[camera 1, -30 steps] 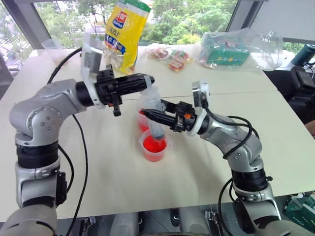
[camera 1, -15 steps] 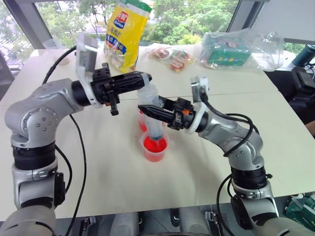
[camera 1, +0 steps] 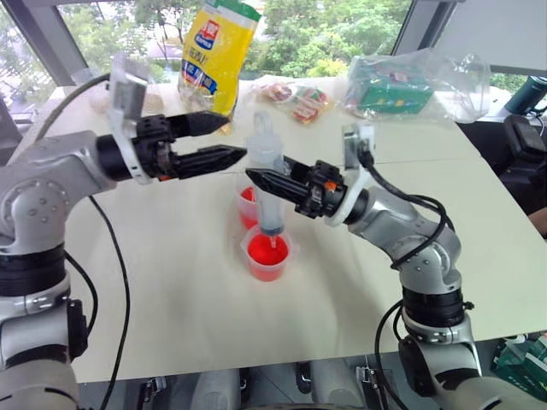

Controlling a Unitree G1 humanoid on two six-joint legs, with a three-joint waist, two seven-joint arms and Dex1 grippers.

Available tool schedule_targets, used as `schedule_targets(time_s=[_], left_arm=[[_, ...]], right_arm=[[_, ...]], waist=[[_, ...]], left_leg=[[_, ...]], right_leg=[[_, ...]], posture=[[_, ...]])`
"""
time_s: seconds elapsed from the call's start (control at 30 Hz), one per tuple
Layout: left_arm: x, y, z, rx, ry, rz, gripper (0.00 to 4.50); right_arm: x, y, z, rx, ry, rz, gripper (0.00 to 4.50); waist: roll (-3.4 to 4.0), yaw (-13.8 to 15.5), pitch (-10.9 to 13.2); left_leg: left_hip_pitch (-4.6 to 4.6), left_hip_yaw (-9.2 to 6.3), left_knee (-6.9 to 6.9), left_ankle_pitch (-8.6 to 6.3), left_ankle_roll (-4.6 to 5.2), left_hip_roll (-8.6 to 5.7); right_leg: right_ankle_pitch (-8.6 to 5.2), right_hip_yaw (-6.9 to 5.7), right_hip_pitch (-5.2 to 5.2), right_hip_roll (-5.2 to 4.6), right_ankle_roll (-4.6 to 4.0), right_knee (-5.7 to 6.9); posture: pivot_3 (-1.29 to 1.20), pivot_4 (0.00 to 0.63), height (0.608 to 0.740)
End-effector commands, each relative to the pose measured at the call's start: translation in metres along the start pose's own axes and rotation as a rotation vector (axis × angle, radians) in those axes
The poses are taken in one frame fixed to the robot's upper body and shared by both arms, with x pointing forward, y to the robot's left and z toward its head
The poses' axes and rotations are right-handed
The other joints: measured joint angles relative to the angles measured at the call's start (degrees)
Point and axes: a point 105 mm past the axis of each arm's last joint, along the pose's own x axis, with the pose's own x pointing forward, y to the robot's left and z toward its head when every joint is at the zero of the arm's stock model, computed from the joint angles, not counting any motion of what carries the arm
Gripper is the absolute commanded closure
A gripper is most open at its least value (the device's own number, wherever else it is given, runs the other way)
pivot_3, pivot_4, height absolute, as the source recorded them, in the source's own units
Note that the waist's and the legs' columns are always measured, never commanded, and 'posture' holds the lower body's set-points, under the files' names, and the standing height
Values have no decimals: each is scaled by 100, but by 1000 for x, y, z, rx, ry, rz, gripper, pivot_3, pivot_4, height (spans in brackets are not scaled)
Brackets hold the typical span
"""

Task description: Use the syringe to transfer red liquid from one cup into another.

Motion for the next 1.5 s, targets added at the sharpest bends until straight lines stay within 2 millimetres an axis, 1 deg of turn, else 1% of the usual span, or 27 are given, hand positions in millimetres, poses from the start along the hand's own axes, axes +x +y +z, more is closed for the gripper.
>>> schedule_targets(time_s=[0.03, 0.17, 0.23, 0.27, 0.33, 0.4, 0.47, 0.5, 0.53, 0.63, 0.73, 0.8, 1.0, 1.1, 1.17, 1.2, 1.23, 1.27, 1.3, 1.37, 1.4, 1.47, 1.5], left_arm=[[-11, -1, 9, 43, -12, 28, 44], [-9, 0, 2, 29, -20, 34, 44], [-6, -2, -2, 20, -15, 26, 44], [-6, -3, -4, 17, -11, 21, 44], [-4, -5, -8, 12, -2, 11, 44], [-3, -7, -11, 8, 4, 3, 44], [-3, -10, -16, 17, 25, -7, 44], [-3, -11, -18, 17, 30, -9, 44], [-2, -12, -20, 16, 32, -11, 44], [-1, -15, -26, 22, 44, -18, 44], [0, -16, -28, 17, 40, -23, 44], [1, -18, -31, 18, 44, -24, 44], [2, -20, -35, 24, 61, -30, 44], [0, -20, -37, 28, 70, -24, 44], [0, -22, -39, 30, 79, -21, 0], [-1, -23, -40, 30, 80, -23, 0], [-1, -23, -40, 30, 83, -23, 0], [-1, -24, -40, 29, 84, -24, 0], [-1, -24, -40, 28, 86, -24, 0], [-2, -25, -41, 26, 89, -24, 0], [-3, -26, -41, 26, 91, -25, 0], [-4, -27, -41, 26, 95, -25, 0], [-4, -27, -42, 27, 100, -26, 0]], right_arm=[[3, 10, 20, -50, -66, 43, 3131], [4, 5, 37, -31, -104, 21, 3131], [4, -2, 44, -30, -92, -34, 3131], [3, -8, 48, -29, -83, -76, 3131], [-5, -31, 61, -6, -56, -213, 3131], [-20, -53, 71, 74, -1, -344, 3131], [-39, -68, 71, 121, 102, -448, 3131], [-49, -75, 68, 140, 157, -503, 3131], [-62, -83, 61, 168, 231, -566, 3131], [-105, -105, 33, 245, 453, -765, 3131], [-129, -114, 10, 325, 568, -856, 3131], [-141, -120, -4, 354, 623, -906, 3131], [-159, -132, -38, 430, 731, -987, 3131], [-160, -134, -47, 443, 765, -986, 3131], [-159, -135, -51, 443, 772, -976, 2081], [-158, -135, -51, 444, 771, -969, 1751], [-157, -135, -50, 439, 768, -961, 1097], [-156, -134, -49, 431, 768, -949, 643], [-155, -133, -46, 417, 768, -937, 90], [-153, -129, -40, 385, 767, -910, 27], [-151, -126, -34, 346, 768, -892, 27], [-146, -117, -18, 253, 750, -834, 27], [-140, -110, -8, 216, 727, -783, 27]], waist=[[0, 6, 0], [0, 19, 0], [0, 14, 0], [0, 13, 0], [1, 10, 0], [0, 21, 0], [0, 36, 0], [1, 35, 0], [0, 33, 0], [0, 19, 0], [0, -13, 0], [0, -15, 0], [0, 8, 0], [0, 10, 0], [0, 9, 0], [0, 8, 0], [0, 9, 0], [-1, 9, -1], [-1, 8, -1], [0, 8, 0], [0, 15, 0], [2, 32, 1], [2, 32, 2]], left_leg=[[0, 0, 0, 0, 0, 0], [-2, 0, 0, 0, 0, -1], [-2, 0, 0, 0, 0, -1], [-1, 1, 0, 0, 0, 0], [-1, 1, 0, 0, 0, 0], [-3, 2, 0, 0, -1, 0], [-4, 3, 0, 0, 0, -2], [-4, 2, 0, 0, 1, -2], [-5, 3, -3, -2, 4, -2], [-12, 7, -13, -8, 14, -1], [-17, 13, -15, -14, 24, -2], [-18, 14, -15, -15, 26, -1], [-20, 13, -11, -15, 26, -2], [-21, 12, -10, -15, 27, -3], [-21, 12, -10, -15, 27, -3], [-21, 12, -11, -15, 26, -3], [-21, 11, -11, -15, 27, -3], [-21, 11, -10, -15, 27, -2], [-20, 11, -10, -15, 27, -2], [-19, 11, -8, -15, 27, -2], [-19, 11, -7, -15, 27, -2], [-20, 9, -7, -15, 27, -2], [-21, 9, -7, -15, 27, -2]], right_leg=[[0, 0, 0, 0, 0, 0], [0, 0, 0, -3, -1, -3], [-1, 0, 1, -4, -2, -4], [-1, 0, 1, -4, -2, -4], [-2, -1, 1, -4, -5, -4], [-10, 0, -1, -8, -21, -4], [-11, 0, -1, -13, -23, -5], [-12, -1, 1, -14, -24, -10], [-12, 0, 1, -15, -24, -16], [-12, 1, 2, -13, -26, -42], [-11, 5, 0, -10, -24, -55], [-11, 6, 0, -7, -23, -56], [-9, 6, 1, -4, -18, -59], [-9, 5, 2, -4, -18, -61], [-5, 5, 2, -3, -10, -60], [0, 5, 2, -3, -2, -61], [0, 5, 2, -3, -1, -61], [1, 4, 3, -2, 0, -61], [1, 5, 5, -2, 0, -61], [0, 5, 5, -2, -1, -61], [0, 5, 5, -3, -2, -61], [0, 4, 4, -3, -2, -61], [0, 4, 3, -3, -1, -61]], posture=[[0, 150, 740], [0, 150, 740], [0, 150, 740], [0, 150, 740], [0, 150, 740], [0, 150, 740], [0, 150, 740], [0, 150, 740], [0, 150, 740], [0, 150, 740], [0, 150, 740], [0, 150, 740], [0, 150, 740], [0, 150, 740], [0, 150, 740], [0, 150, 740], [0, 150, 740], [0, 150, 740], [0, 150, 740], [0, 150, 740], [0, 150, 740], [0, 150, 740], [0, 150, 740]])
